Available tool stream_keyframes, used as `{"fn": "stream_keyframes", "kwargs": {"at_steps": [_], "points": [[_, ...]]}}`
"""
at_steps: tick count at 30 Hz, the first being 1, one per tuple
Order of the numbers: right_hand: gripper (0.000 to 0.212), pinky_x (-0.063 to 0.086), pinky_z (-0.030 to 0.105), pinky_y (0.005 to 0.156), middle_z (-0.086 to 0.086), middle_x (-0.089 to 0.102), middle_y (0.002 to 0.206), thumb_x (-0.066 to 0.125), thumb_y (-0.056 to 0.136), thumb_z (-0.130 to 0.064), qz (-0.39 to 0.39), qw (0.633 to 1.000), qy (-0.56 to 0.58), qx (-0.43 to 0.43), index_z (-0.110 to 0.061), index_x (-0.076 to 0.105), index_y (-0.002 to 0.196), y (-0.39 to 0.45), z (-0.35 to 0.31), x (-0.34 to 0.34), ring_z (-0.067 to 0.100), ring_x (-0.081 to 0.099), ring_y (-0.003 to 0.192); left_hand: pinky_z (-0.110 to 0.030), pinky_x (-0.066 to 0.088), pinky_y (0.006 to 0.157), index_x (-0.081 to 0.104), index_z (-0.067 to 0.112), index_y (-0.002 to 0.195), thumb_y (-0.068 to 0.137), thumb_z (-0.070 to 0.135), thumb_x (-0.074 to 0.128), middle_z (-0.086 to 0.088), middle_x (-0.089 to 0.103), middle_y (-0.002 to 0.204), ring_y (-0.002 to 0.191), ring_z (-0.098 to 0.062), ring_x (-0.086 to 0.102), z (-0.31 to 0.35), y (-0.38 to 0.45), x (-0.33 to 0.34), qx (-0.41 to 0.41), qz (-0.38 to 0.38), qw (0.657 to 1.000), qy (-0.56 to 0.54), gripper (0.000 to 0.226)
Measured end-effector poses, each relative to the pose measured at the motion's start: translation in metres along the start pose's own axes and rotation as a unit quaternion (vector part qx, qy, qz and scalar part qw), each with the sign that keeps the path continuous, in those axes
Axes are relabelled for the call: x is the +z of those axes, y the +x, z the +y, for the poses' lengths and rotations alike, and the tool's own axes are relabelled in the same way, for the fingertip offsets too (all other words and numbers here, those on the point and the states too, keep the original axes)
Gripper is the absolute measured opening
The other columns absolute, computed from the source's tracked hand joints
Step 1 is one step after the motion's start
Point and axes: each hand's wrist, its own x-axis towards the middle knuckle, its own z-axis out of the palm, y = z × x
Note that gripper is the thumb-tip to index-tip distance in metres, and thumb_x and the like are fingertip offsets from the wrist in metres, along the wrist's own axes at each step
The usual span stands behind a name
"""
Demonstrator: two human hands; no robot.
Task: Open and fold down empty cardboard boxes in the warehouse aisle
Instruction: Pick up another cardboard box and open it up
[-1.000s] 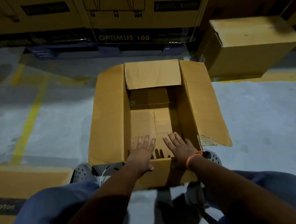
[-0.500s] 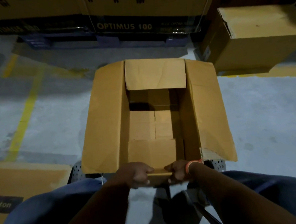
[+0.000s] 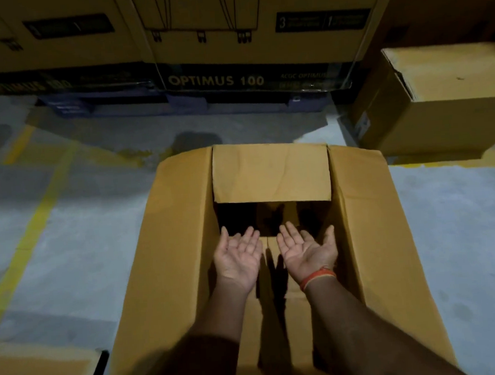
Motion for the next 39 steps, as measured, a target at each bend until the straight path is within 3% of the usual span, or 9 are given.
{"fn": "stream_keyframes", "kwargs": {"at_steps": [7,10,12,15,16,18,25,34,39], "points": [[0.084,0.023,0.061,0.118,0.009,0.032,0.161,0.038,0.093,-0.072,-0.045,0.988,-0.082,-0.119,-0.026,0.019,0.160,0.048,-0.042,0.082,0.034,0.033,0.147,-0.054,0.020,0.123,0.019,0.023,0.162,0.098,0.064,0.045,-0.011,0.025,0.166,0.152,-0.034,0.026,0.036,0.054,0.085,0.108,-0.049,0.993,-0.011,0.080],[0.062,0.027,0.049,0.117,-0.001,0.050,0.150,0.037,0.099,-0.062,-0.065,0.918,-0.296,-0.256,-0.031,0.039,0.152,0.053,-0.056,0.114,0.020,0.046,0.137,-0.045,0.011,0.125,0.012,0.024,0.163,0.105,0.058,0.031,-0.011,0.010,0.169,0.156,-0.029,0.010,0.055,0.057,0.104,0.240,-0.092,0.944,0.206,0.070],[0.064,0.024,0.038,0.117,-0.002,0.035,0.160,0.047,0.100,-0.053,-0.042,0.733,-0.576,-0.361,-0.030,0.029,0.157,0.066,-0.072,0.129,0.018,0.033,0.146,-0.042,0.015,0.124,0.009,0.030,0.163,0.104,0.059,0.033,-0.005,0.010,0.170,0.156,-0.023,0.010,0.079,0.072,0.107,0.338,-0.099,0.783,0.512,0.070],[0.080,0.020,0.056,0.120,0.000,0.005,0.169,0.053,0.098,-0.049,0.005,0.299,-0.876,-0.378,-0.033,0.006,0.161,0.098,-0.103,0.145,0.028,0.003,0.155,-0.061,0.002,0.121,-0.002,0.030,0.163,0.100,0.066,0.036,-0.004,-0.004,0.171,0.156,-0.033,-0.012,0.124,0.107,0.108,0.356,-0.032,0.336,0.872,0.082],[0.083,0.022,0.065,0.116,-0.002,-0.003,0.169,0.052,0.097,-0.052,0.021,0.215,-0.914,-0.342,-0.037,0.001,0.160,0.105,-0.109,0.150,0.031,-0.003,0.155,-0.068,0.000,0.119,-0.005,0.030,0.163,0.100,0.066,0.037,-0.002,-0.013,0.171,0.154,-0.038,-0.017,0.135,0.116,0.109,0.314,-0.011,0.239,0.919,0.085],[0.089,0.025,0.075,0.107,-0.008,-0.014,0.168,0.055,0.093,-0.059,0.051,0.162,-0.950,-0.261,-0.045,-0.005,0.157,0.117,-0.115,0.152,0.036,-0.007,0.154,-0.076,0.006,0.114,-0.007,0.032,0.162,0.097,0.066,0.046,0.007,-0.031,0.165,0.152,-0.042,-0.022,0.148,0.127,0.104,0.242,0.013,0.152,0.958,0.090],[0.132,0.043,0.057,0.108,-0.005,-0.003,0.166,0.086,0.065,-0.036,0.022,0.111,-0.953,-0.282,-0.047,-0.011,0.154,0.142,-0.128,0.126,0.045,0.020,0.143,-0.045,0.032,0.120,0.032,0.027,0.159,0.083,0.029,0.081,0.008,-0.020,0.167,0.149,-0.036,0.016,0.152,0.144,0.083,0.337,-0.029,0.204,0.919,0.090],[0.115,0.050,0.034,0.094,0.000,-0.030,0.163,0.075,0.075,0.002,0.042,0.235,-0.936,-0.258,-0.039,0.009,0.160,0.073,-0.124,0.071,0.035,0.052,0.131,-0.045,0.045,0.112,0.051,0.029,0.147,0.091,0.005,0.063,0.001,-0.010,0.169,0.146,-0.036,0.035,0.121,0.086,0.043,0.349,0.021,0.339,0.874,0.062],[0.101,0.053,0.035,0.100,0.006,-0.012,0.166,0.072,0.083,0.002,0.084,0.284,-0.933,-0.203,-0.036,0.017,0.160,0.008,-0.095,0.008,0.030,0.062,0.117,-0.040,0.051,0.107,0.052,0.038,0.144,0.097,0.005,0.057,0.002,0.011,0.169,0.131,-0.030,0.054,0.086,0.015,-0.015,0.294,0.089,0.410,0.859,0.058]]}}
